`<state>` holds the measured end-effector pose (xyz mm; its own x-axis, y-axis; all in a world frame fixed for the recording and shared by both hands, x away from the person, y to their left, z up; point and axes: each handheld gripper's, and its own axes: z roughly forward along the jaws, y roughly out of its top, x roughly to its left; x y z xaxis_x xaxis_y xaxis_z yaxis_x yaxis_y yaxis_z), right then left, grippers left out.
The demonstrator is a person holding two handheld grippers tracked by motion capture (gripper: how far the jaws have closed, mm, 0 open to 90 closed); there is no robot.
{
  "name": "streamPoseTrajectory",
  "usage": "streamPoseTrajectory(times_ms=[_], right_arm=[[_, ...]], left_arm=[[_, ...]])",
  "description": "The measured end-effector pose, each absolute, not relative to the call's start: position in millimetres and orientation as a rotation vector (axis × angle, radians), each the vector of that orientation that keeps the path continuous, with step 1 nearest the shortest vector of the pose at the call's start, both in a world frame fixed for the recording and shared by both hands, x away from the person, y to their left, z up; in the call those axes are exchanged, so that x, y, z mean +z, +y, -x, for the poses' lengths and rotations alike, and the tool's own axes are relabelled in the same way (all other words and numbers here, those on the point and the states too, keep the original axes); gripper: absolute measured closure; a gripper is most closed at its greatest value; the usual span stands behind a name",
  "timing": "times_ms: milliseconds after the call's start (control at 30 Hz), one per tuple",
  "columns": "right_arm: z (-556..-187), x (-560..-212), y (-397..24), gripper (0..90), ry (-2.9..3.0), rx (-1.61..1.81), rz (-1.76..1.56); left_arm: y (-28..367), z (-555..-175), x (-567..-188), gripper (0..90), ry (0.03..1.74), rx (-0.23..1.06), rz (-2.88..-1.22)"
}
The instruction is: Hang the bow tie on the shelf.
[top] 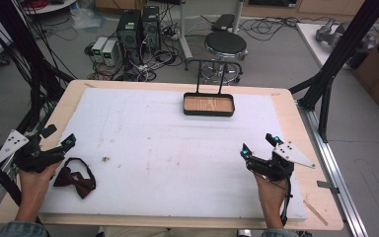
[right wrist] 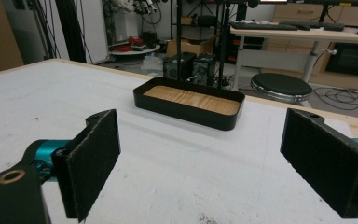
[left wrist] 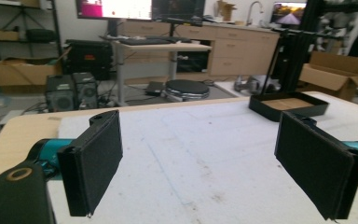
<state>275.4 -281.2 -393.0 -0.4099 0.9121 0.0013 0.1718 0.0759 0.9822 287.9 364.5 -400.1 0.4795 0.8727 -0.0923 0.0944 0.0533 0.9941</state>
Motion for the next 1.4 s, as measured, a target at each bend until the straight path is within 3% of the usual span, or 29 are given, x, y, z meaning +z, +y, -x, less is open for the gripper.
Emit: streamPoseTrajectory(times_ms=[633, 900, 1100, 1400], right_arm=[[-273, -392, -281, 10.8, 1.663, 1.414, -1.067], [-272, -392, -281, 10.8, 1.662, 1.413, -1.069], [-273, -392, -283, 10.9, 1.650, 1.411, -1.076], [-273, -392, -280, 10.9, 1.658, 1.400, -1.063]], left_arm=[[375, -288, -399, 22.7, 0.770, 0.612, -1.627], [373, -290, -414, 28.5, 0.692, 0.488, -1.864], [375, -290, -425, 35.9, 0.596, 0.301, -2.015], [390, -277, -428, 40.5, 0.504, 0.223, -2.031]])
